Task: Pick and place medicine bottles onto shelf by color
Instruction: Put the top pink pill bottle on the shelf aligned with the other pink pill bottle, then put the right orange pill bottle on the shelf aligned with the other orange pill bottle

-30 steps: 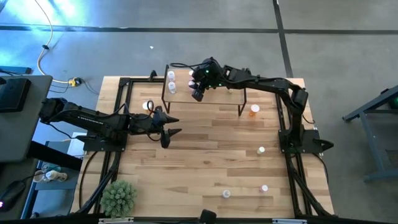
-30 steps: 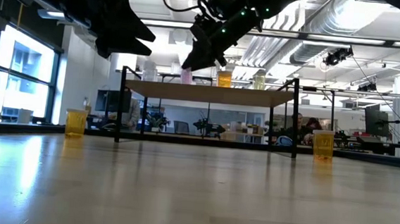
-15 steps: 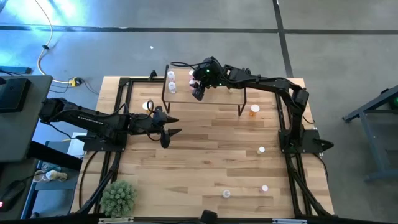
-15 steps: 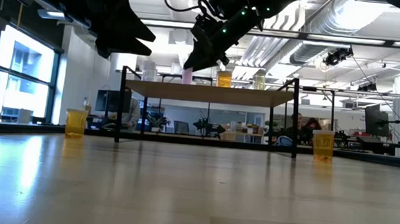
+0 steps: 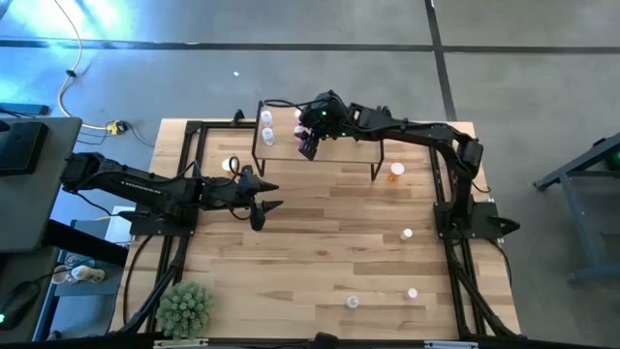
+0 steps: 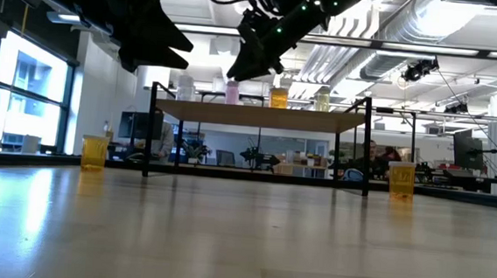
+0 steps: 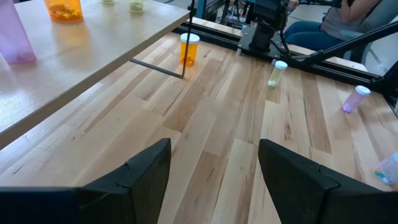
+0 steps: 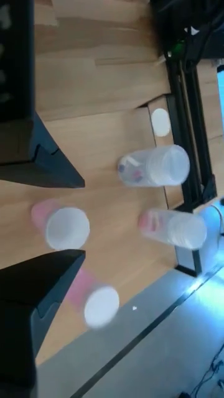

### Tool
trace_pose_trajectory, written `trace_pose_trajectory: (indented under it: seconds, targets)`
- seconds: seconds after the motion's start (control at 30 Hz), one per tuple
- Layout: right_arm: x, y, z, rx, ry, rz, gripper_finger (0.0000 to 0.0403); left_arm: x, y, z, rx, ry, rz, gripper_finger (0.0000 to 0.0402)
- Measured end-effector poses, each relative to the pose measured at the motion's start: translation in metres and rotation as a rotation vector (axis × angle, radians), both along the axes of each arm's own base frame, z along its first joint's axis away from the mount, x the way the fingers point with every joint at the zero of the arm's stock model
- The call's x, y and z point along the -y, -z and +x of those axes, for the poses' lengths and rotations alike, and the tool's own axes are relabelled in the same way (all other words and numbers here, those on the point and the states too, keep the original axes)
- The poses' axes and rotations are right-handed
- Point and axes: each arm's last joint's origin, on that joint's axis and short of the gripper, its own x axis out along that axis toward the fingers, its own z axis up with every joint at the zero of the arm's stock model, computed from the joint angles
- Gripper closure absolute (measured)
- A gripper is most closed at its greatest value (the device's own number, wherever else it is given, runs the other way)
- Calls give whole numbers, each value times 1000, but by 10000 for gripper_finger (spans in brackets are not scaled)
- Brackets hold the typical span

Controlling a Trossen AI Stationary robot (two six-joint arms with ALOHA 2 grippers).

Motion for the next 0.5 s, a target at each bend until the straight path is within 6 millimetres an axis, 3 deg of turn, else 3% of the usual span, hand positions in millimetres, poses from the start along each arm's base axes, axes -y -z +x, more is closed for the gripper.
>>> trace_pose_trajectory:
  seconds: [0.3,0.5]
  targets:
    - [-4,-18,-9,25,-10,-25,240,0,0,0,0,0,0,170]
    - [-20,-46,-32,8,-57,-48,240,0,0,0,-3,3,8,170]
